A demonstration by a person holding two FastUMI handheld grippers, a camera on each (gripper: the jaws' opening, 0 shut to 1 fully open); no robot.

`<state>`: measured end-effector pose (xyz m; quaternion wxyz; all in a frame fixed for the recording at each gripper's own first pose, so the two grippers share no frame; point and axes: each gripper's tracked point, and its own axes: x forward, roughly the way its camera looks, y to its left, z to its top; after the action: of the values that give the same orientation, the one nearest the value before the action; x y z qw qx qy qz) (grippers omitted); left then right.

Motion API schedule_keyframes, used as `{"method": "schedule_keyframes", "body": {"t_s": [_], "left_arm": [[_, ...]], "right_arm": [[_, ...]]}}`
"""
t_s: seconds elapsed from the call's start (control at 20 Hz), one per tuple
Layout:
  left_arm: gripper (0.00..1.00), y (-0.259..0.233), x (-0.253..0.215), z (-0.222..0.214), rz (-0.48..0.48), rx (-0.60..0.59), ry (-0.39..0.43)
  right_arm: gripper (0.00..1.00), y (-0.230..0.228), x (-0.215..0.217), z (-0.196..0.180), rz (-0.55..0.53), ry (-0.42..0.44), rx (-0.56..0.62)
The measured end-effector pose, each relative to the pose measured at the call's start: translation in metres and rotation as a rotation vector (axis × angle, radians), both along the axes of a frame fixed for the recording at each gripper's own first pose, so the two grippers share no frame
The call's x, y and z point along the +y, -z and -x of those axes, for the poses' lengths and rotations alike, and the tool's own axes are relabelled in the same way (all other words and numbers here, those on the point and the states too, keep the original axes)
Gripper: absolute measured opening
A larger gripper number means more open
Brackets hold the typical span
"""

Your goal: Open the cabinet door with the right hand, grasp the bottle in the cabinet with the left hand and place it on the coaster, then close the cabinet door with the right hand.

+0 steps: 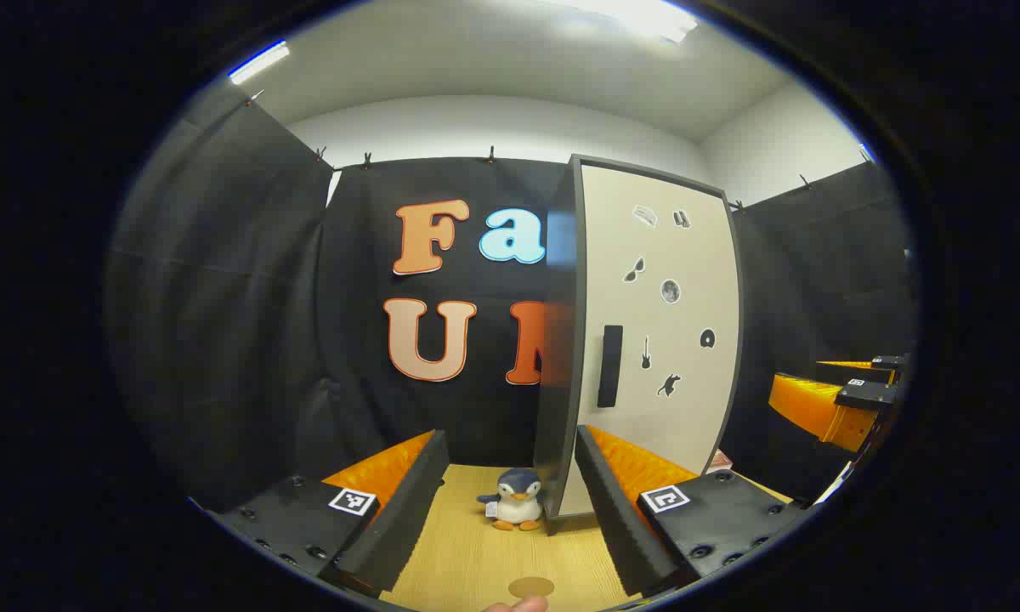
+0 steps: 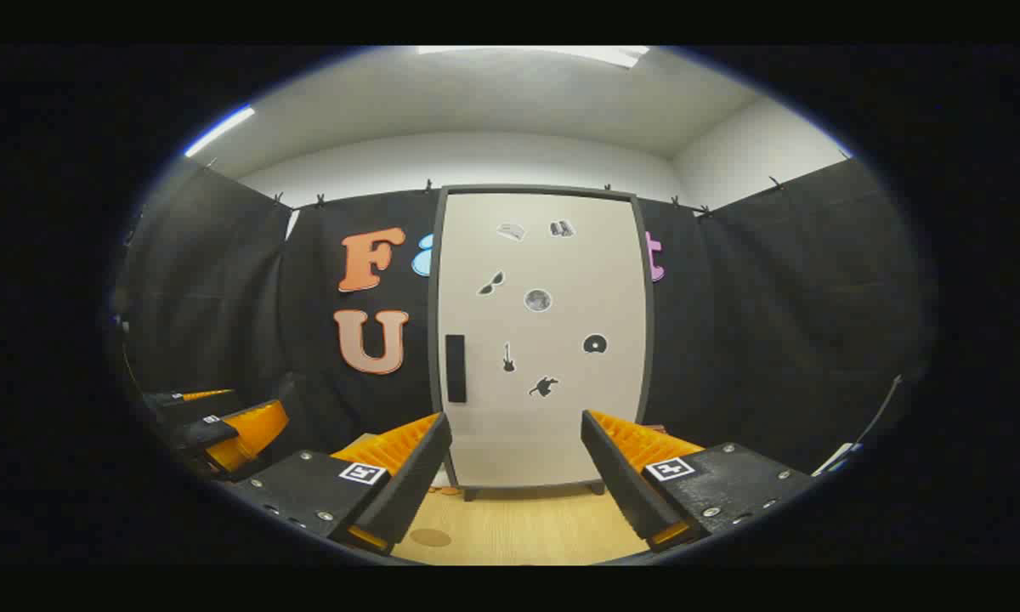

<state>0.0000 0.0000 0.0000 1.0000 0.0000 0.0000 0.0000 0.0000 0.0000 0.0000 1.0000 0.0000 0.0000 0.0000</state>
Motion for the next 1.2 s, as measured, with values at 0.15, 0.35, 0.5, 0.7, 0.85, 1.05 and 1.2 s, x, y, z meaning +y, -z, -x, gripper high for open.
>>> {"method": "schedule_keyframes", "body": {"t_s": [0.15, 0.35, 0.5, 0.7, 0.85, 1.05, 1.2], "left_arm": [[0.97, 0.004, 0.004, 0.001, 0.004, 0.009, -0.013], [0.97, 0.001, 0.008, 0.003, -0.009, 0.004, -0.024], [0.97, 0.002, 0.01, 0.005, -0.005, 0.003, -0.029], [0.97, 0.0, 0.014, 0.004, -0.012, -0.001, -0.035], [0.97, 0.001, 0.016, 0.002, -0.006, 0.0, -0.039], [0.97, 0.003, 0.017, -0.001, -0.013, 0.0, -0.035], [0.97, 0.003, 0.018, -0.003, -0.013, -0.005, -0.034]], "right_arm": [[0.95, 0.006, 0.004, 0.0, 0.001, -0.013, 0.017], [0.95, 0.01, 0.007, 0.001, -0.002, -0.023, 0.026], [0.95, 0.011, 0.008, 0.002, 0.003, -0.023, 0.032], [0.95, 0.007, 0.01, 0.002, -0.008, -0.03, 0.022], [0.95, 0.009, 0.009, -0.001, 0.003, -0.024, 0.025], [0.95, 0.014, 0.016, -0.007, -0.006, -0.04, 0.036], [0.9, 0.014, 0.018, -0.015, -0.006, -0.038, 0.038]]}}
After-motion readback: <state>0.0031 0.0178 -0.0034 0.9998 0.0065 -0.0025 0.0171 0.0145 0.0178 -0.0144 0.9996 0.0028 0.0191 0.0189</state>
